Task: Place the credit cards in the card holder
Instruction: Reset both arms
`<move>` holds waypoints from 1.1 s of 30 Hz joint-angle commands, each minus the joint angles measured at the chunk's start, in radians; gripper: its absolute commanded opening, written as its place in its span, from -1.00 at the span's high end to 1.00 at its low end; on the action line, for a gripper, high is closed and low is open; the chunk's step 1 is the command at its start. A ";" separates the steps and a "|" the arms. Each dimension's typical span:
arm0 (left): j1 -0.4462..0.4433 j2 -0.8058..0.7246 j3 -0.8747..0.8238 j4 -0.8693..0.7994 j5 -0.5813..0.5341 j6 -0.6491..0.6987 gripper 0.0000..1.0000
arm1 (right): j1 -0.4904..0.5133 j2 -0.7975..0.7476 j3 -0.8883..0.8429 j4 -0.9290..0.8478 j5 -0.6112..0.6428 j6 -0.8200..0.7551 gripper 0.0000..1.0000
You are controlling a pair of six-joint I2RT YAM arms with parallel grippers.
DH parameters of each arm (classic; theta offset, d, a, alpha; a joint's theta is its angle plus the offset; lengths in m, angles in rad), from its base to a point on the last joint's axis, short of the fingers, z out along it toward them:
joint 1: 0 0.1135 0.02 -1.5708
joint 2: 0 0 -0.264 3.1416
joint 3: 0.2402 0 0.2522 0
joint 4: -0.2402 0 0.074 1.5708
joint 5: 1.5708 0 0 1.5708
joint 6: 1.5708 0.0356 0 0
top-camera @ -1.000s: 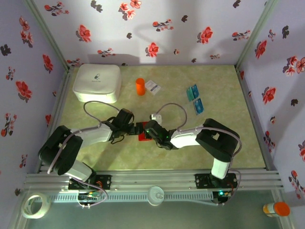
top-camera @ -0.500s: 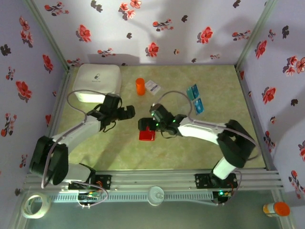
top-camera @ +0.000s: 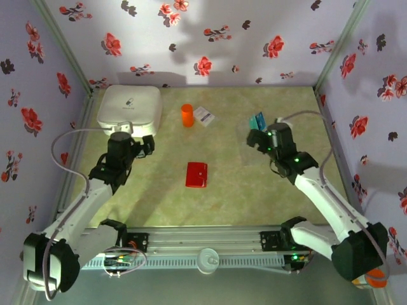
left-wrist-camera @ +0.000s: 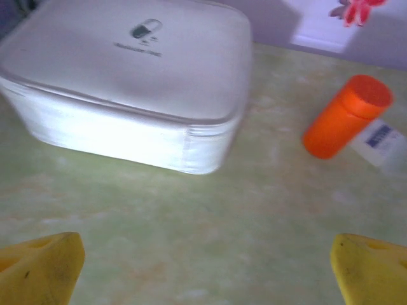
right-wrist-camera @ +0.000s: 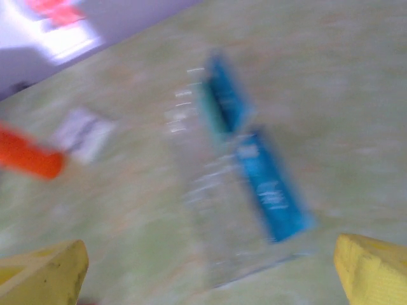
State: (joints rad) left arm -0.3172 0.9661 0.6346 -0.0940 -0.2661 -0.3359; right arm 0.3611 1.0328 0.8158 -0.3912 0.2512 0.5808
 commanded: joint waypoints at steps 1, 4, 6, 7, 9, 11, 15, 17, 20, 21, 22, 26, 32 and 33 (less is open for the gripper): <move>0.054 -0.031 -0.094 0.199 -0.076 0.146 -1.00 | -0.114 -0.021 -0.088 0.037 0.118 -0.031 -0.99; 0.119 -0.034 -0.180 0.320 -0.091 0.195 -0.99 | -0.200 -0.010 -0.154 0.147 0.151 -0.055 -0.99; 0.160 -0.026 -0.220 0.389 -0.095 0.201 -0.99 | -0.239 0.015 -0.189 0.222 0.187 -0.080 -0.99; 0.180 -0.018 -0.234 0.413 -0.094 0.200 -0.99 | -0.252 0.035 -0.202 0.256 0.211 -0.092 -0.99; 0.213 0.010 -0.248 0.445 -0.090 0.192 -0.99 | -0.269 0.075 -0.230 0.328 0.255 -0.117 -0.99; 0.232 0.055 -0.250 0.469 -0.086 0.203 -0.99 | -0.281 0.126 -0.243 0.393 0.290 -0.145 -0.99; 0.248 0.168 -0.250 0.558 -0.085 0.207 -1.00 | -0.303 0.217 -0.209 0.461 0.301 -0.200 -0.99; 0.250 0.242 -0.243 0.607 -0.084 0.217 -0.99 | -0.304 0.264 -0.197 0.494 0.301 -0.234 -0.99; 0.253 0.328 -0.247 0.692 -0.079 0.223 -0.99 | -0.306 0.328 -0.218 0.585 0.267 -0.290 -0.99; 0.253 0.343 -0.245 0.711 -0.074 0.227 -0.99 | -0.306 0.342 -0.246 0.646 0.241 -0.312 -0.99; 0.254 0.353 -0.239 0.718 -0.059 0.232 -1.00 | -0.306 0.354 -0.280 0.720 0.219 -0.325 -0.99; 0.266 0.407 -0.223 0.783 -0.013 0.275 -0.99 | -0.307 0.361 -0.356 0.945 0.126 -0.414 -0.99; 0.299 0.506 -0.268 0.971 0.065 0.295 -0.99 | -0.321 0.447 -0.464 1.259 0.023 -0.481 -0.99; 0.300 0.521 -0.278 1.006 0.073 0.296 -1.00 | -0.321 0.489 -0.484 1.342 0.018 -0.485 -0.99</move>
State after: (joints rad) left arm -0.0319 1.4509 0.3855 0.7536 -0.2379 -0.0711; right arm 0.0521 1.4448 0.3874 0.6804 0.3275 0.1532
